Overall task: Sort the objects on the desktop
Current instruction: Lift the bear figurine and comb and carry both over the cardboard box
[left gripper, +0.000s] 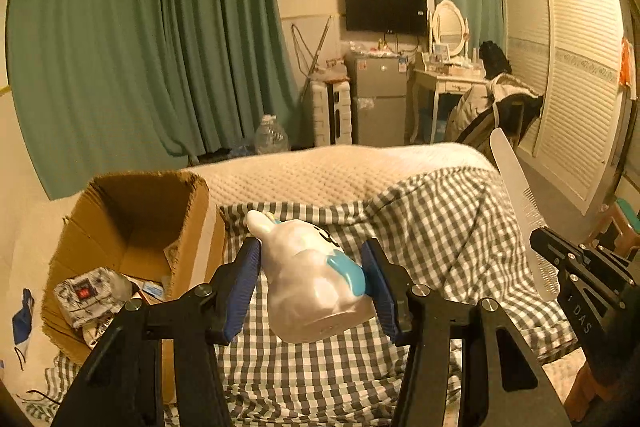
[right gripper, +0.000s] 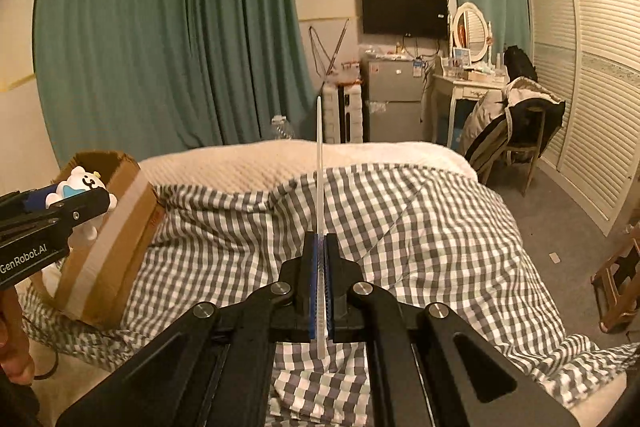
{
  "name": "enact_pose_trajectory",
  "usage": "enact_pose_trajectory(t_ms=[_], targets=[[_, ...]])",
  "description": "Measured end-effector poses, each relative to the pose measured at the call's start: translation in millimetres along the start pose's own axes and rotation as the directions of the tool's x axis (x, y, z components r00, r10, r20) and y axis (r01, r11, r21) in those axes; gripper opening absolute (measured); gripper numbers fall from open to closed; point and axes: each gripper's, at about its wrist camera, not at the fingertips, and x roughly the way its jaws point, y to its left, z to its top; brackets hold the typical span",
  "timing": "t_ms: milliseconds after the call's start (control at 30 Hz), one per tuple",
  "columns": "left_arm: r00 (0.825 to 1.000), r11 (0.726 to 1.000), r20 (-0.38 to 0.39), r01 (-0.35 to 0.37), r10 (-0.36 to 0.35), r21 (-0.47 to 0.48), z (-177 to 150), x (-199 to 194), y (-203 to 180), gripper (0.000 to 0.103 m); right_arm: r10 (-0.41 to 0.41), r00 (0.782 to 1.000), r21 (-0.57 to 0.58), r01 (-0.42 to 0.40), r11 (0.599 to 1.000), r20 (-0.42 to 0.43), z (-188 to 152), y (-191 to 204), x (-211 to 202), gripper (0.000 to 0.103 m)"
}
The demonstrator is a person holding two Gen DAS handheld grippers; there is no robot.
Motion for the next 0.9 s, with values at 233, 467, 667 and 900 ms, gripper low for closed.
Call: enact_pose_trajectory(t_ms=[233,467,667,900], targets=[[0.998,1.0,0.07,0.003,-0.003,-0.004,5.2,-35.6,-0.7,0.053,0.003,0.997,0.008,-0.004,1.0,0.079,13.9,0.8,-47.8,0.002],[0.99,1.0,0.14,-0.003,0.004,-0.008,13.1,-70.8,8.6,0.053,0.011,0.986,-0.003,-0.01,1.0,0.169,29.7,12.3,-98.2,0.002],[0.98,1.0,0.2,-0.009,0.013,-0.024,19.7,-98.7,24.2,0.053,0.05,0.975,0.003,-0.052,0.999,0.214,42.0,27.8,-125.8,0.002],[0.965,0.999,0.262,-0.023,0.032,-0.036,23.9,-127.4,51.7,0.053,0.067,0.964,0.005,-0.07,0.997,0.256,49.2,52.3,-146.5,0.002]])
